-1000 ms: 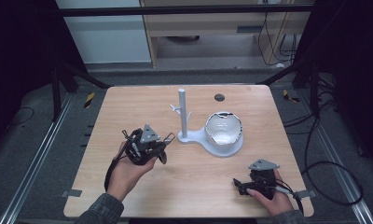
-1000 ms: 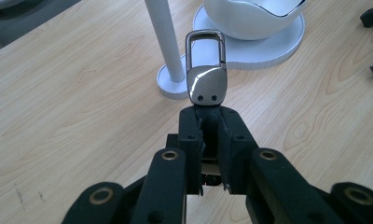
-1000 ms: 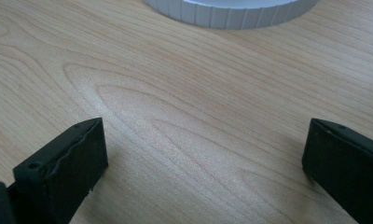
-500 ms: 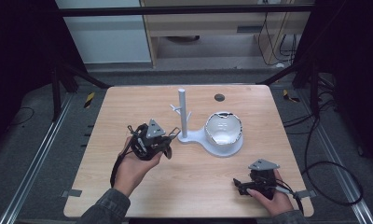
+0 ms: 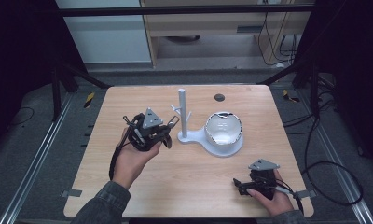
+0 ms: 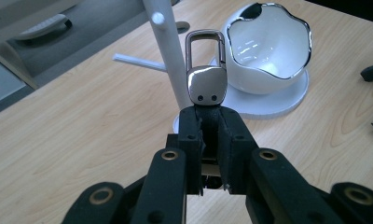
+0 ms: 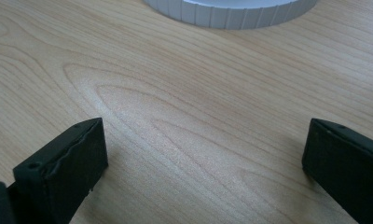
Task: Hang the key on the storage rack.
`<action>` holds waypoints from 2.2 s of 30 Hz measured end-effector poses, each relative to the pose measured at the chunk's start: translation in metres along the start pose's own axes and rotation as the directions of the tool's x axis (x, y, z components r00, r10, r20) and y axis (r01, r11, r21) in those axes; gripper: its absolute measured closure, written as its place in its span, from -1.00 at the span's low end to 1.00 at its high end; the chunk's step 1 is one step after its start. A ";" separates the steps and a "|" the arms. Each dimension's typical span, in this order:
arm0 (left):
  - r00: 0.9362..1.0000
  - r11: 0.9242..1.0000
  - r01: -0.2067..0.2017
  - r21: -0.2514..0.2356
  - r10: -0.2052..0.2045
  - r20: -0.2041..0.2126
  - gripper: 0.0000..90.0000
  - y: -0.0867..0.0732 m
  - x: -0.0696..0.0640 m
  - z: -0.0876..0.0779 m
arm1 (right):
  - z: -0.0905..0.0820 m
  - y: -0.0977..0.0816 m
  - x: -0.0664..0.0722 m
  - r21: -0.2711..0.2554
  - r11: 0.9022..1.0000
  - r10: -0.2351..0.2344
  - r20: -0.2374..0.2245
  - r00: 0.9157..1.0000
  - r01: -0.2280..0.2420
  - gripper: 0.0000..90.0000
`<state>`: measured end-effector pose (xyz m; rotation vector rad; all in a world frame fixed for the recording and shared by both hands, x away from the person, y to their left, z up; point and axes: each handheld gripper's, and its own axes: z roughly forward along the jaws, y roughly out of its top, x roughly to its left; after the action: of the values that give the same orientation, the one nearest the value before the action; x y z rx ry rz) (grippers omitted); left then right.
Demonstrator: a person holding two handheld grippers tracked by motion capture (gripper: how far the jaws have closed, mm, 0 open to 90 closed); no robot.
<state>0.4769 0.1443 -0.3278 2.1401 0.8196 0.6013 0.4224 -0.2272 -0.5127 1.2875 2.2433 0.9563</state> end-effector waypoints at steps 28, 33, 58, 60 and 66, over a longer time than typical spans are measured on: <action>0.998 0.998 0.063 -0.014 -0.063 -0.031 0.78 0.011 0.018 0.022 | 0.000 0.000 0.000 -0.001 1.000 0.002 0.000 1.000 -0.002 -0.99; 0.997 0.997 0.074 -0.013 -0.074 -0.034 0.78 0.009 0.018 0.028 | 0.000 0.000 0.000 -0.001 1.000 0.002 0.000 1.000 -0.002 -0.99; 0.992 0.992 0.124 -0.003 -0.124 -0.012 0.78 0.005 0.018 0.065 | 0.000 0.000 0.000 -0.001 1.000 0.001 0.000 1.000 -0.001 -0.99; 0.992 0.992 0.124 -0.003 -0.124 -0.012 0.78 0.005 0.018 0.067 | 0.000 0.000 0.000 -0.001 1.000 0.001 0.000 1.000 -0.001 -0.99; 0.992 0.992 0.124 -0.004 -0.125 -0.015 0.78 0.005 0.017 0.072 | 0.001 0.000 0.000 -0.004 1.000 -0.009 0.005 1.000 0.009 -0.99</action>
<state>0.5359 0.1193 -0.3649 2.0661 0.9523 0.5547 0.4228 -0.2274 -0.5133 1.2761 2.2399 0.9525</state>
